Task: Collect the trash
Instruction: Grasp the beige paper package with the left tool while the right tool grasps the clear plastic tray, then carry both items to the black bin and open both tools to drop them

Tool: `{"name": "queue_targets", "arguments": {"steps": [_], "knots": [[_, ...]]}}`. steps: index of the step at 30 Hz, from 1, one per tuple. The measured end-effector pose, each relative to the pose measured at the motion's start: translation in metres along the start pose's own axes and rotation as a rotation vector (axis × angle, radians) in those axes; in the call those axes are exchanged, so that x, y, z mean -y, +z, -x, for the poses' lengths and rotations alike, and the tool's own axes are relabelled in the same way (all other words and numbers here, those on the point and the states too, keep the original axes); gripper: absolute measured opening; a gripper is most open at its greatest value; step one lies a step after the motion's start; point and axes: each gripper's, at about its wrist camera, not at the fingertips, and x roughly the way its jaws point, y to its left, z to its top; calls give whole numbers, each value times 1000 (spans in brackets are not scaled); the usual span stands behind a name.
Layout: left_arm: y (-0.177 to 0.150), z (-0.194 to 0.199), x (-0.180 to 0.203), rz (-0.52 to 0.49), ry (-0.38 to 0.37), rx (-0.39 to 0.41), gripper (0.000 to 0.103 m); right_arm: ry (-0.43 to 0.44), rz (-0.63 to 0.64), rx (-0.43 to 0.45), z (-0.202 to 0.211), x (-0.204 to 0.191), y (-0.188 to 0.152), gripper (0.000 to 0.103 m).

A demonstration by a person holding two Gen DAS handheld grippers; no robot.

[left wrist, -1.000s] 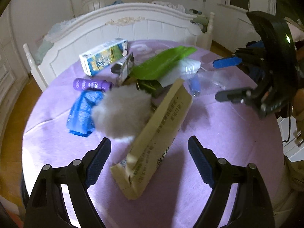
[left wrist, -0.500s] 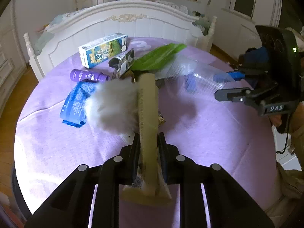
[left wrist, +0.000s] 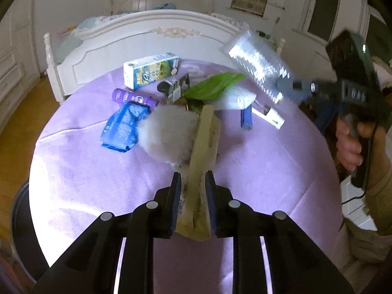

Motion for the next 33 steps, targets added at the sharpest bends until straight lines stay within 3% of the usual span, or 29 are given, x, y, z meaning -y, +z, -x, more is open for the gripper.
{"name": "queue_targets", "arguments": {"steps": [1, 3, 4, 5, 6, 7, 8, 14, 23, 27, 33], "knots": [[1, -5, 2, -13, 14, -10, 30, 4, -7, -2, -1, 0, 1, 51], [2, -14, 4, -26, 28, -19, 64, 5, -14, -8, -3, -2, -1, 51], [2, -17, 4, -29, 25, -22, 65, 4, -14, -11, -3, -3, -2, 51], [3, -21, 6, -34, 13, -29, 64, 4, -15, -15, -4, -4, -3, 51], [3, -25, 7, -40, -5, -35, 55, 3, -14, -20, -5, -6, -4, 51], [4, -27, 9, -48, -9, -42, 40, 1, -13, -23, -6, -7, -6, 51], [3, -29, 10, -47, -10, -50, 19, 0, -12, -27, -7, -8, -5, 51], [-1, -8, -6, 45, -5, 37, 18, -9, 1, -56, -17, -15, -8, 48], [-24, 72, -40, 184, -1, 207, 18, 5, 41, -57, -33, -46, 1, 45], [-44, 104, -71, 286, 85, 274, 18, 41, 59, -51, -41, -68, 17, 45], [-75, 124, -128, 461, 221, 297, 18, 117, 139, -87, -78, -131, 36, 45]]}}
